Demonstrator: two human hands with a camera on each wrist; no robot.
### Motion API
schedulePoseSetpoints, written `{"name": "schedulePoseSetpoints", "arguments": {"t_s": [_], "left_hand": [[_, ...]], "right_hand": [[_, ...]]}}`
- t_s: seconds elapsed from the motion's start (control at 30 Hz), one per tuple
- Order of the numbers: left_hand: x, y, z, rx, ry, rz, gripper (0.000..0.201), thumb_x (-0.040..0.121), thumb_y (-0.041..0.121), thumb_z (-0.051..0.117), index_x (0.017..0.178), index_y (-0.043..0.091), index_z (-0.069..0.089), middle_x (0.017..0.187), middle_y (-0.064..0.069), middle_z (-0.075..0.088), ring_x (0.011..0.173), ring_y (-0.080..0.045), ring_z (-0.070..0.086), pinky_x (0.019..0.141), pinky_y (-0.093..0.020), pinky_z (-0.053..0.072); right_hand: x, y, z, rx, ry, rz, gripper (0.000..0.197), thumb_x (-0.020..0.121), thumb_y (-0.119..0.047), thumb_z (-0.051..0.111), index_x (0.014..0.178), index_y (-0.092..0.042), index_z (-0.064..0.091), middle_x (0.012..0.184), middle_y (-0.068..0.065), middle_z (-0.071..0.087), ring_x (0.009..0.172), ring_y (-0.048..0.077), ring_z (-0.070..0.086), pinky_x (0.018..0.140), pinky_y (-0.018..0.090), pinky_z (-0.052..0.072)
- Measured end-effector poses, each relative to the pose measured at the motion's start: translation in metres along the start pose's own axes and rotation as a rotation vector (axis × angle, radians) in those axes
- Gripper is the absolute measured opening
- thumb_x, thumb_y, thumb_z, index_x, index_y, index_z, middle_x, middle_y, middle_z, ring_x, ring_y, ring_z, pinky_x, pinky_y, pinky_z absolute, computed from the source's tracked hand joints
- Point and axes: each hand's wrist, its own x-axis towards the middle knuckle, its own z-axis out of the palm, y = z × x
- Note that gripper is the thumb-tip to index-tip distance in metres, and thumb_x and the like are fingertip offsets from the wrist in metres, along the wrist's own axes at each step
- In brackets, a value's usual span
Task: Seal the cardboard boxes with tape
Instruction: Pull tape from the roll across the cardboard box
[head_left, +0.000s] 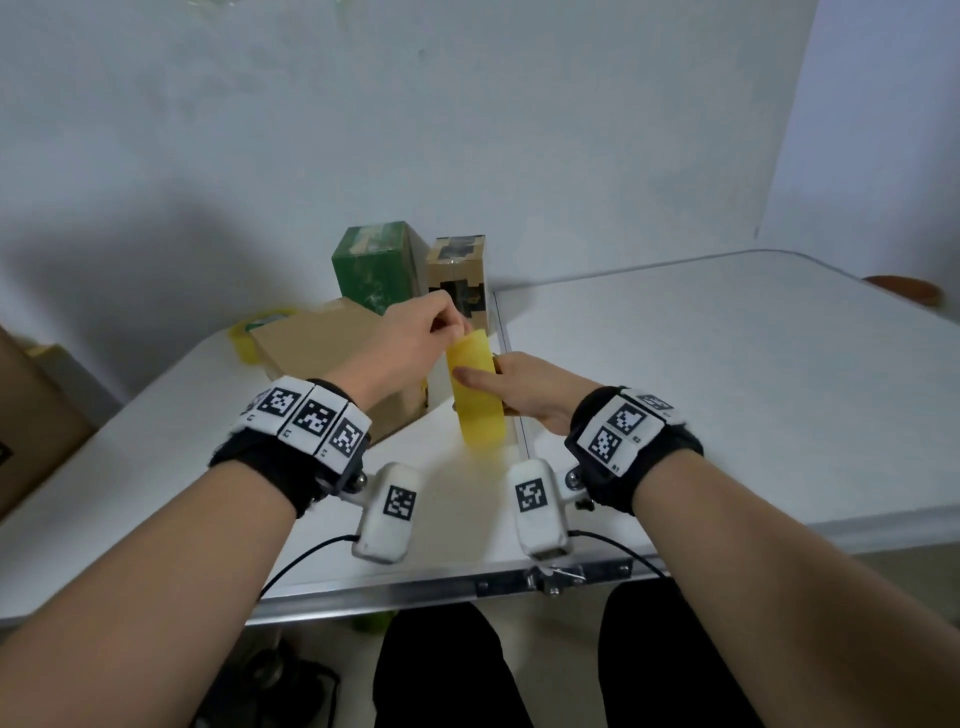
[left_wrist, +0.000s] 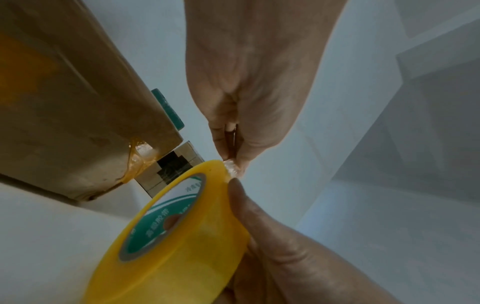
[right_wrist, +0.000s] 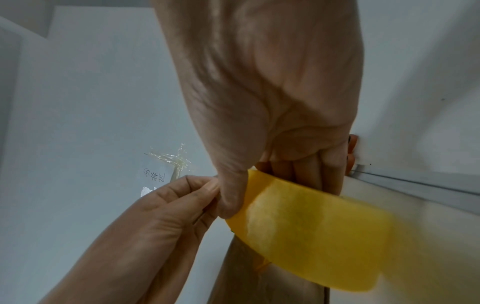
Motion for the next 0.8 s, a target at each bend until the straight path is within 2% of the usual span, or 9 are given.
{"name": "schedulePoseSetpoints", "arguments": {"t_s": [0.17, 0.3, 0.4, 0.5, 0.6, 0.67, 0.73, 0.8], "left_hand": [[-0.001, 0.013, -0.002, -0.148, 0.001, -0.040, 0.010, 0.097, 0.014, 0.056, 0.094, 0.005, 0.059, 0.099, 0.012, 0.069, 0.093, 0.004, 0.059, 0.076, -0.015, 0.043], [-0.001, 0.011, -0.010, -0.129, 0.008, -0.094, 0.012, 0.098, 0.025, 0.056, 0.096, 0.016, 0.063, 0.097, 0.009, 0.070, 0.092, -0.004, 0.063, 0.078, -0.021, 0.048], [0.002, 0.011, -0.011, -0.120, 0.011, -0.153, 0.015, 0.100, 0.026, 0.051, 0.098, 0.019, 0.064, 0.090, 0.005, 0.070, 0.087, -0.008, 0.064, 0.075, -0.021, 0.049], [0.006, 0.014, -0.006, -0.145, -0.013, -0.256, 0.018, 0.100, 0.029, 0.048, 0.101, 0.019, 0.062, 0.092, 0.001, 0.068, 0.091, -0.014, 0.062, 0.087, -0.032, 0.051], [0.007, 0.015, -0.003, -0.161, -0.016, -0.304, 0.019, 0.099, 0.032, 0.051, 0.102, 0.017, 0.062, 0.094, 0.000, 0.066, 0.093, -0.016, 0.060, 0.088, -0.032, 0.049], [0.007, 0.016, -0.003, -0.205, -0.014, -0.318, 0.021, 0.098, 0.032, 0.054, 0.111, 0.016, 0.059, 0.094, -0.001, 0.068, 0.092, -0.016, 0.062, 0.082, -0.029, 0.049], [0.008, 0.016, -0.006, -0.239, -0.025, -0.319, 0.030, 0.098, 0.029, 0.054, 0.126, 0.017, 0.054, 0.093, -0.002, 0.070, 0.088, -0.013, 0.063, 0.077, -0.025, 0.049], [0.011, 0.019, -0.011, -0.211, -0.054, -0.314, 0.029, 0.099, 0.030, 0.053, 0.122, 0.017, 0.062, 0.093, -0.001, 0.071, 0.091, -0.014, 0.064, 0.080, -0.025, 0.049]], "right_hand": [[0.005, 0.002, -0.001, 0.019, 0.023, 0.004, 0.094, 0.046, -0.082, 0.061, 0.110, -0.013, 0.067, 0.106, 0.010, 0.073, 0.101, 0.027, 0.070, 0.096, 0.043, 0.054], [0.005, 0.001, -0.001, 0.008, 0.019, -0.005, 0.094, 0.046, -0.083, 0.059, 0.105, -0.010, 0.067, 0.106, 0.013, 0.073, 0.103, 0.029, 0.069, 0.098, 0.045, 0.053], [0.006, 0.003, -0.001, 0.020, 0.029, -0.002, 0.095, 0.045, -0.084, 0.060, 0.106, -0.011, 0.068, 0.107, 0.013, 0.073, 0.104, 0.029, 0.069, 0.098, 0.045, 0.053], [0.006, 0.004, -0.001, 0.007, 0.037, -0.003, 0.109, 0.034, -0.096, 0.060, 0.106, -0.014, 0.068, 0.106, 0.011, 0.074, 0.102, 0.027, 0.070, 0.098, 0.045, 0.053], [0.007, 0.003, -0.001, -0.016, 0.035, -0.003, 0.120, 0.024, -0.101, 0.055, 0.105, -0.013, 0.068, 0.104, 0.011, 0.074, 0.102, 0.028, 0.070, 0.098, 0.045, 0.052], [0.005, 0.002, -0.001, -0.022, 0.025, 0.001, 0.120, 0.025, -0.101, 0.055, 0.106, -0.013, 0.068, 0.104, 0.011, 0.074, 0.102, 0.029, 0.069, 0.099, 0.045, 0.051], [0.002, -0.001, -0.001, -0.024, 0.019, 0.006, 0.113, 0.035, -0.097, 0.058, 0.107, -0.010, 0.068, 0.105, 0.013, 0.074, 0.103, 0.030, 0.069, 0.099, 0.046, 0.051], [-0.002, -0.002, -0.001, -0.030, 0.025, 0.013, 0.101, 0.044, -0.090, 0.060, 0.108, -0.012, 0.068, 0.106, 0.012, 0.074, 0.103, 0.030, 0.069, 0.099, 0.046, 0.051]]}}
